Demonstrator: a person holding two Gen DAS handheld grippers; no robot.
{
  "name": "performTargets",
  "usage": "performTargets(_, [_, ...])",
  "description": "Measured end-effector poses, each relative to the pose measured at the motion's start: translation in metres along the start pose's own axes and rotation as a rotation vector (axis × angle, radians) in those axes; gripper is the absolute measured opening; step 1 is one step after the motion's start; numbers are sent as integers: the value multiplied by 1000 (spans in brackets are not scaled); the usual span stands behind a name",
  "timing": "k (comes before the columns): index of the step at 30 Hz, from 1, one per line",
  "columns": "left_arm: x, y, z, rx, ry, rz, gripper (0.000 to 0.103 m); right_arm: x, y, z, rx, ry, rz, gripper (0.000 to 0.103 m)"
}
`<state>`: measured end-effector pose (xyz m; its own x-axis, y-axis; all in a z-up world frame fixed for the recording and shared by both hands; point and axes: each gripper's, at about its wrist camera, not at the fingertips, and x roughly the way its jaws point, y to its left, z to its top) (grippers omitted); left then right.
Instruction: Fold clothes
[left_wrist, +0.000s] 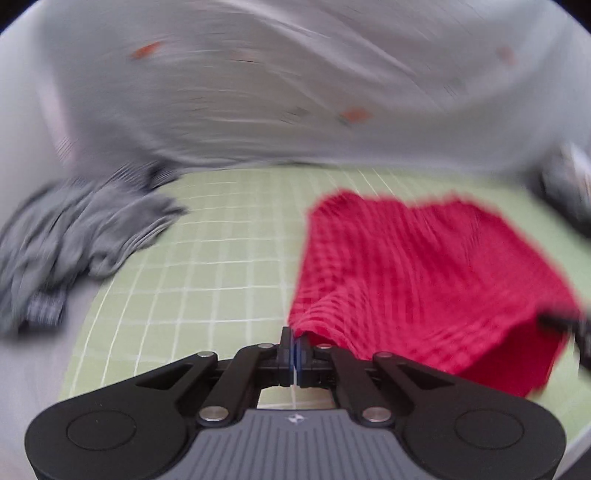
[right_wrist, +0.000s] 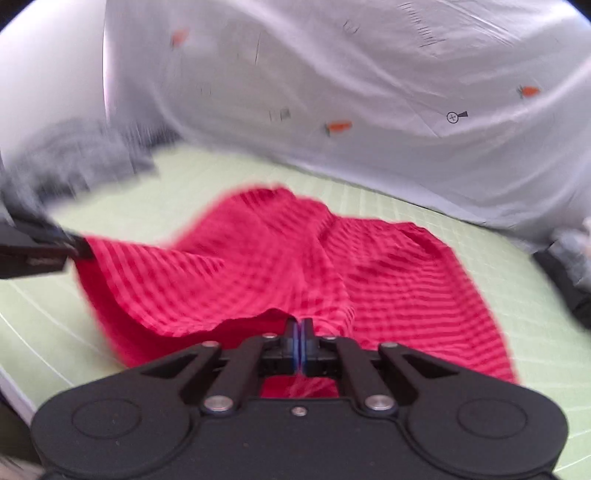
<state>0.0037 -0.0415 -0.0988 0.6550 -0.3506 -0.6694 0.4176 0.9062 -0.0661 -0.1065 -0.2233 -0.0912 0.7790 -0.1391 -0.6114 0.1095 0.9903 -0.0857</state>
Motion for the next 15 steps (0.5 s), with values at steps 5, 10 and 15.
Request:
performTargets(5, [4,35,-15,-185,78,67,2,16,3,-11,18,105,134,2])
performTargets(10, [1,55,-32,-295,139,101,13,21,9,-19,10,178,210,7])
performTargets(15, [-10,61,-37,-330,149,134,47,13,2,-13,-8,141,218,44])
